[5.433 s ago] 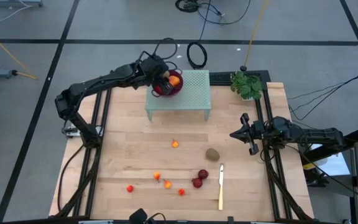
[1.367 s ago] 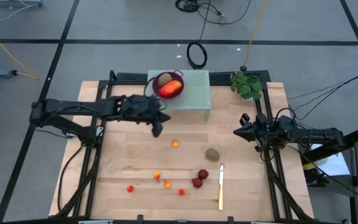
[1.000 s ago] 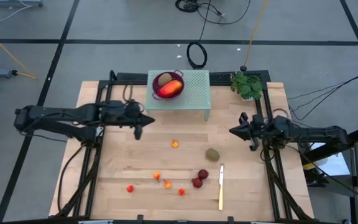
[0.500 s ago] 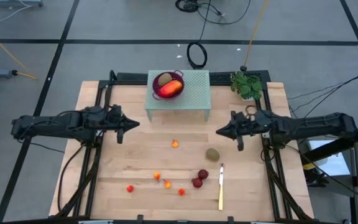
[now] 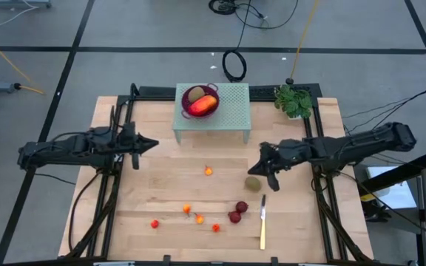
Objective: Pick & Place Fruit
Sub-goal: Put the brown kiwi in the red strainer bowl on the shelf
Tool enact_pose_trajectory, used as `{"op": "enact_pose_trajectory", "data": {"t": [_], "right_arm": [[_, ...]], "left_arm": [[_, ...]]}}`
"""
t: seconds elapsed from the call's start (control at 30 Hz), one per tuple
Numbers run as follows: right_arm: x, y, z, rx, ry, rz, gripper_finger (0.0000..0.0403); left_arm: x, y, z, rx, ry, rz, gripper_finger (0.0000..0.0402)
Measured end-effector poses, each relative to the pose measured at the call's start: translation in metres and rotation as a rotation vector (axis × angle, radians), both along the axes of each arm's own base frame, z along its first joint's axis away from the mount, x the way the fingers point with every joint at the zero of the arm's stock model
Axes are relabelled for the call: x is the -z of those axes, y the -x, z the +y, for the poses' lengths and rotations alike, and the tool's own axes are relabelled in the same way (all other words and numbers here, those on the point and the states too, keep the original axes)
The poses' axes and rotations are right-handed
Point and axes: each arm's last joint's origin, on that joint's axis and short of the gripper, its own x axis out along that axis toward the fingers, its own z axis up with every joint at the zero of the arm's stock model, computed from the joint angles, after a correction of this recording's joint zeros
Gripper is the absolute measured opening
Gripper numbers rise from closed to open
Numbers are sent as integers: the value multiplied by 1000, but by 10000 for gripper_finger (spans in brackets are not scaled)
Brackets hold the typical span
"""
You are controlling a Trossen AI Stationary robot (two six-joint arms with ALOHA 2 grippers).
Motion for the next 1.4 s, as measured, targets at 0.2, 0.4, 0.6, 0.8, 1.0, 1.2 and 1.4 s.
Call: {"op": "enact_pose_trajectory", "data": {"t": [0.2, 0.4, 0.6, 0.8, 1.0, 1.2, 1.4], "right_arm": [[-6, -19, 11, 0, -21, 222, 0], [-7, -36, 23, 21, -41, 429, 0], [-9, -50, 32, 51, -47, 591, 0], [4, -53, 33, 178, -76, 821, 0], [8, -55, 26, 188, -124, 863, 0], [8, -57, 14, 256, -162, 873, 1], [8, -58, 8, 276, -172, 866, 34]], "left_arm": [[-1, 2, -1, 16, -1, -17, 2], [-1, 2, -1, 31, -9, -10, 11], [0, 2, -1, 35, -22, -2, 2], [0, 2, -1, 34, -25, 1, 13], [0, 3, -1, 34, -25, 2, 2], [0, 3, -1, 32, -23, 1, 13], [0, 2, -1, 32, -23, 2, 4]]}}
